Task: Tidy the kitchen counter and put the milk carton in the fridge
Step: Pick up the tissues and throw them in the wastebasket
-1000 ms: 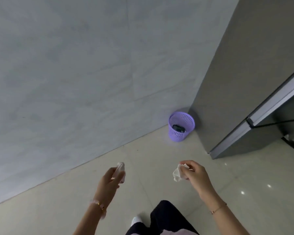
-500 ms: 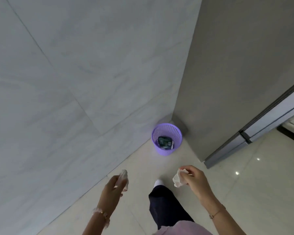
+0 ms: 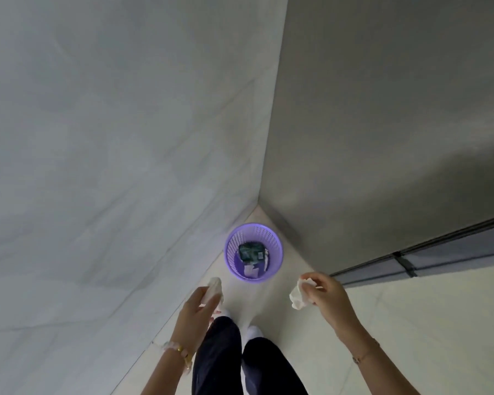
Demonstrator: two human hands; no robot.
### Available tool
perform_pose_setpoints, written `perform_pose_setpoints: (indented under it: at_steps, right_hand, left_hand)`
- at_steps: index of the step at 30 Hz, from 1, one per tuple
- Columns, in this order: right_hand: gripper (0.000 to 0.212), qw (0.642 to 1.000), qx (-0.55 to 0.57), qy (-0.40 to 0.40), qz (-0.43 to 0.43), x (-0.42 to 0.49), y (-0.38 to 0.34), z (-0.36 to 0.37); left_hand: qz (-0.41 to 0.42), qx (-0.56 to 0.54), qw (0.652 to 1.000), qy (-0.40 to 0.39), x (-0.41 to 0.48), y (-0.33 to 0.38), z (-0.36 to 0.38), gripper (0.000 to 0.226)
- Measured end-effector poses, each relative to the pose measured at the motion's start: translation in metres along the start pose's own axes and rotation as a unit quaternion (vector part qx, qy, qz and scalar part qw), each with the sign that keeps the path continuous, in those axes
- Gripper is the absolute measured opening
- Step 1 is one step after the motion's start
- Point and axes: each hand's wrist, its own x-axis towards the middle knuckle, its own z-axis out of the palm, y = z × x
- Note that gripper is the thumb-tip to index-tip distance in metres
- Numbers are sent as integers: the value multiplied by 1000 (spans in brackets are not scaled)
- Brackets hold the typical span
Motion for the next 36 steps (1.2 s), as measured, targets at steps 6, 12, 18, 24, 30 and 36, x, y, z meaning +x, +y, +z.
perform_pose_setpoints:
  at_steps: [6, 12, 18, 24, 30, 36]
  right_hand:
    - [8, 997, -10, 22, 72, 84, 31, 43]
    - [8, 982, 46, 49, 177, 184, 87, 111]
    - [13, 945, 187, 84, 254, 237, 153, 153]
    - [14, 931, 218, 78, 282, 218, 170, 147]
    - [13, 949, 118, 33, 289, 156, 166, 110]
    - [13, 949, 109, 30, 293, 47, 121, 46]
  left_hand:
    - [-62, 36, 995, -69, 111, -8, 26, 5]
    - [-156, -7, 983, -91, 239, -42, 68, 8]
    - [-182, 15, 981, -67, 316, -93, 90, 13]
    - [-160, 26, 985, -62, 328, -105, 90, 16]
    - [-142, 80, 984, -79, 276, -93, 69, 20]
    - [-156, 143, 972, -106, 158, -67, 24, 12]
